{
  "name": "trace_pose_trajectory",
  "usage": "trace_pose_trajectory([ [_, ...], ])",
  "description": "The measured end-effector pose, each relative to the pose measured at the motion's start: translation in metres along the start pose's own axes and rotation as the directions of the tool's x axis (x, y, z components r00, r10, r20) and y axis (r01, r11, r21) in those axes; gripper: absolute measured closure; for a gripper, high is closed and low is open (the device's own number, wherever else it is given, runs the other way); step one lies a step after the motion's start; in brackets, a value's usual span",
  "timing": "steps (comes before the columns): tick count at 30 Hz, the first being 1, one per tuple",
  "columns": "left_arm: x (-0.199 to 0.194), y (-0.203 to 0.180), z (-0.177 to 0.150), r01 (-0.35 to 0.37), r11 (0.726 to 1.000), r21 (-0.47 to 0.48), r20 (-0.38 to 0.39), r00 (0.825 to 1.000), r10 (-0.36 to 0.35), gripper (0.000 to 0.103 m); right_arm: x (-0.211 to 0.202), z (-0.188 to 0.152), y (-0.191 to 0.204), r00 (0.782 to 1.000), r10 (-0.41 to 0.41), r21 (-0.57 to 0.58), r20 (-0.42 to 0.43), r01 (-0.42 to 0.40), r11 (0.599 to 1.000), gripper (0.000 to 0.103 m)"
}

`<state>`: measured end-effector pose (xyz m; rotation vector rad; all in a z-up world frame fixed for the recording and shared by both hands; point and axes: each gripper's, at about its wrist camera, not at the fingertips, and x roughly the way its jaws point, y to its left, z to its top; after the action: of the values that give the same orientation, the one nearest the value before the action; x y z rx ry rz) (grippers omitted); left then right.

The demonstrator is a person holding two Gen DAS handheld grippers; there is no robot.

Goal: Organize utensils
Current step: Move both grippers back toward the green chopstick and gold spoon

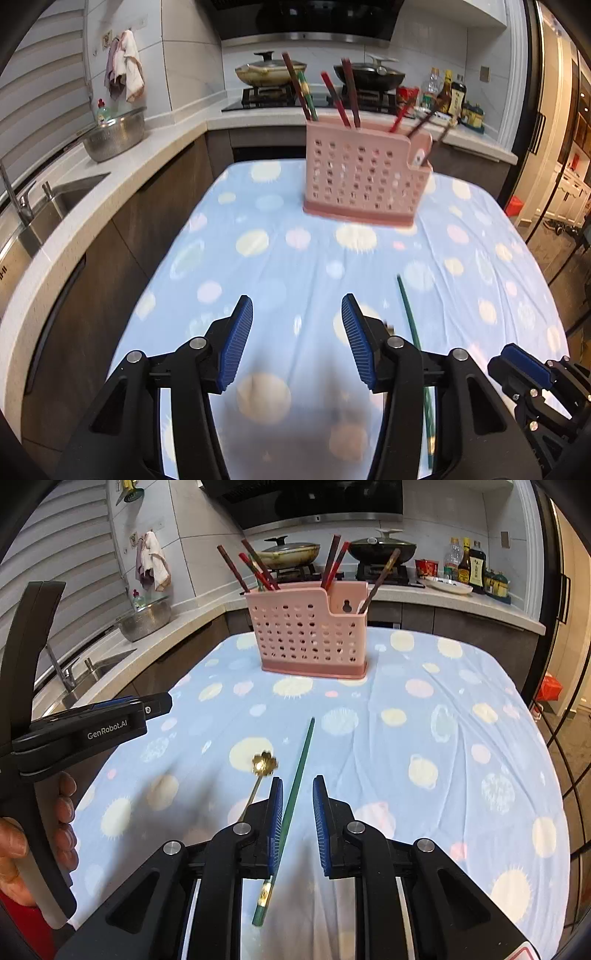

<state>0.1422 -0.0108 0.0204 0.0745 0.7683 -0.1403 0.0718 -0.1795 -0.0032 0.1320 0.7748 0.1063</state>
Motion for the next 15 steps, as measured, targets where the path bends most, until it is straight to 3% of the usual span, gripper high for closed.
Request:
trace_pose_trajectory([
  [9,0.010,0.000,-0.060,0.019,1.000,-0.017,-0.120,0.993,-0.021,0.055,0.013,-0.063,0.014,0.992,0.033,0.011,-0.121,-0.032,0.999,0.086],
  [15,0.015,0.003,-0.082,0.033,0.999,-0.035,-0.175,0.984,-0.039,0.055,0.021,-0.078,0.018,0.987,0.038,0.016,-0.154,-0.036,0.999,0.086],
])
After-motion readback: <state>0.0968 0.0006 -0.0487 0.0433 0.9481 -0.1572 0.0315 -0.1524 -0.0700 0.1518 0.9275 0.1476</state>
